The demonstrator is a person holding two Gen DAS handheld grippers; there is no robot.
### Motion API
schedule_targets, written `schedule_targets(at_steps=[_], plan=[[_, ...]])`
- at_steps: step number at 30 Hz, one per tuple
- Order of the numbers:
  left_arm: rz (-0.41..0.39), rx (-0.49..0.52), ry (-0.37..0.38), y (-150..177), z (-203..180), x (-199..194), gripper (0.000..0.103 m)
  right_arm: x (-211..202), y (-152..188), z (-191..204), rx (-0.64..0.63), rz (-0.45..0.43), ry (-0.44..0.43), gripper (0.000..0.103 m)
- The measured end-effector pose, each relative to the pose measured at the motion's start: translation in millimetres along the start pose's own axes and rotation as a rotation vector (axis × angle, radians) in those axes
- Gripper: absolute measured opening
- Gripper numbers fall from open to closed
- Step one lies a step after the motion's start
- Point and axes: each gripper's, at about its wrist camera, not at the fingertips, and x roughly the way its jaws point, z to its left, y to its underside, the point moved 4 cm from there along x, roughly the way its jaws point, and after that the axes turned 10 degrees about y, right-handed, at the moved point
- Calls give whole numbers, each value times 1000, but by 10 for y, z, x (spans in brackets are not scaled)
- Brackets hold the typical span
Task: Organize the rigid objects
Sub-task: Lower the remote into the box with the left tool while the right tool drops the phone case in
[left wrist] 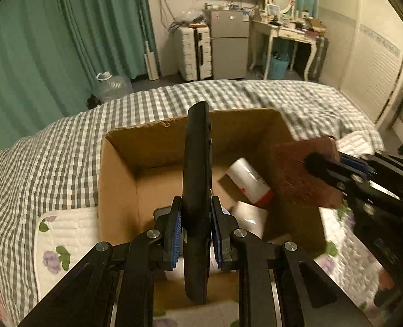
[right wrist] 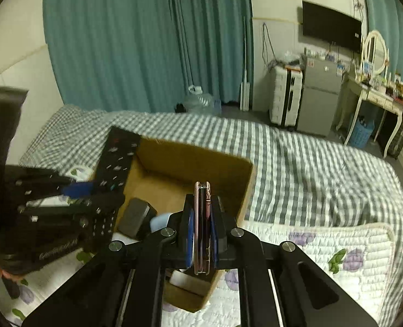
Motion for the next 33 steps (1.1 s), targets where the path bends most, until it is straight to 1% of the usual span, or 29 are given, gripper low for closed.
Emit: schedule_targets(at_steps=[3,4,6,8,10,11,12,13,18,21,23,25,29,30,32,33], plan=[[10,-41,9,26,49,95,20,13,22,-49,-6,4,13,9],[15,-54,17,43,64,112,22,3,27,-59,-4,-1,13,9],[17,-60,20,67,85,98,24,-27,24,-74,1,-9,12,9],[15,-47,4,73,88,27,25,-47,30,-58,4,-13,12,9],[7,-38,-4,85,90,-54,34,-47,38,-34,4,-11,12,9],[-8,-34,-5,85,98,-115,36,-46,47,-15,5,-8,11,9],[-19,-30,-10,76,117,-161,42,-44,48,7,4,-7,11,9],[-41,-30,-25,73,149,-248,46,-30,50,17,3,-8,12,9],[-127,-58,-35,77,354,-522,46,78,33,132,-13,1,16,9],[-181,-73,-36,139,469,-581,50,218,9,196,-28,17,22,9],[-212,-83,-28,197,536,-569,50,348,-21,250,-27,25,20,9],[-232,-82,-21,226,588,-535,50,463,-59,297,-22,30,13,10],[-236,-68,-30,234,638,-440,50,669,-124,346,-1,47,10,10],[-240,-65,-26,233,638,-432,50,697,-148,355,7,40,4,11],[-253,-58,-18,230,624,-436,50,672,-193,369,13,18,-2,19],[-259,-51,-16,226,600,-442,51,631,-220,371,14,-1,2,31]])
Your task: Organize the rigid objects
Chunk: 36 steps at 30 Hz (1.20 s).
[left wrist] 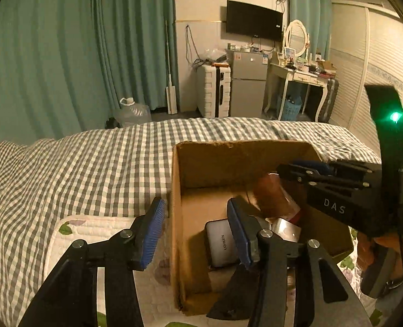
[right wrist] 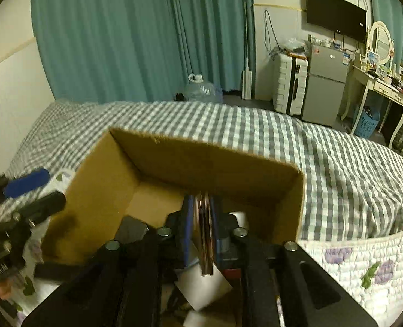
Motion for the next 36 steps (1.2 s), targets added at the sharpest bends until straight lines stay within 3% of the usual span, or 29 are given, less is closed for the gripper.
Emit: schedule_targets(at_steps=[1,2,9,17,23,25,28,32,36], plan=[[-3,6,-1,6,-11,-4,51,-49,-25,4,3,-19,5,42],[-8,16,-6,8,-42,-22,51,-115,-44,-4,6,-40,9,44],[-81,87,-28,-63,-420,-430,55,-807,-98,-197,49,-125,55,45],[-259,171,-31,-176,-926,-1424,61,-1958,-84,-323,61,-253,103,50],[-407,186,-46,-127,-1146,-2132,71,-2694,61,-246,45,-335,162,71],[-424,181,-66,-79,-1164,-2253,72,-2876,162,-243,63,-358,184,88],[-439,161,-74,23,-1137,-2364,75,-3077,324,-243,101,-396,212,103],[-433,105,-65,193,-1021,-2341,76,-3115,544,-157,109,-414,234,103],[-428,47,-63,453,-875,-2096,76,-2884,822,-96,155,-430,192,103]])
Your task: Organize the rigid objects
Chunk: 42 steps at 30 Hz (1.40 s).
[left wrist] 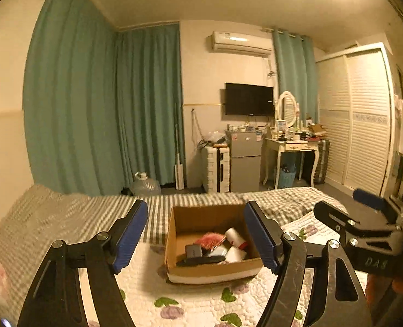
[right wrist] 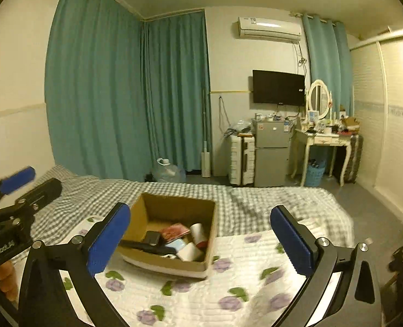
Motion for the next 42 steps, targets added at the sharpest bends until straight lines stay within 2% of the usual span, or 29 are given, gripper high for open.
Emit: schedule_targets(at_steps=[5,9,17,23,42], plan=[[71,12,-46,498,120,284,76,320,416,99,-33,43,43,103],[97,-1,-38,652,199,391,76,464,558,164,-62,54,75,103],[108,-29,-44,711,301,395,76,532,624,115,-50,62,96,103],[101,-23,-45,697,274,374,76,469,592,120,-55,38,105,103],[115,-21,-46,729,285,394,76,514,637,112,-50,51,109,103]])
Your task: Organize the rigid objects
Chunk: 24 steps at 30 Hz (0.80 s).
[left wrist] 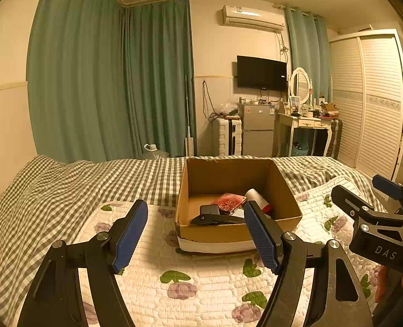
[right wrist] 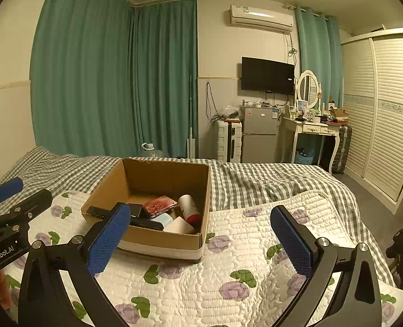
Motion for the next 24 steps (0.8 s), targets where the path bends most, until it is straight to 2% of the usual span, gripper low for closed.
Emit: schedule_targets(at_steps=[24], plan=[[21,-2,-2,35,28,30,76,37,46,-22,-4,24,12,103]])
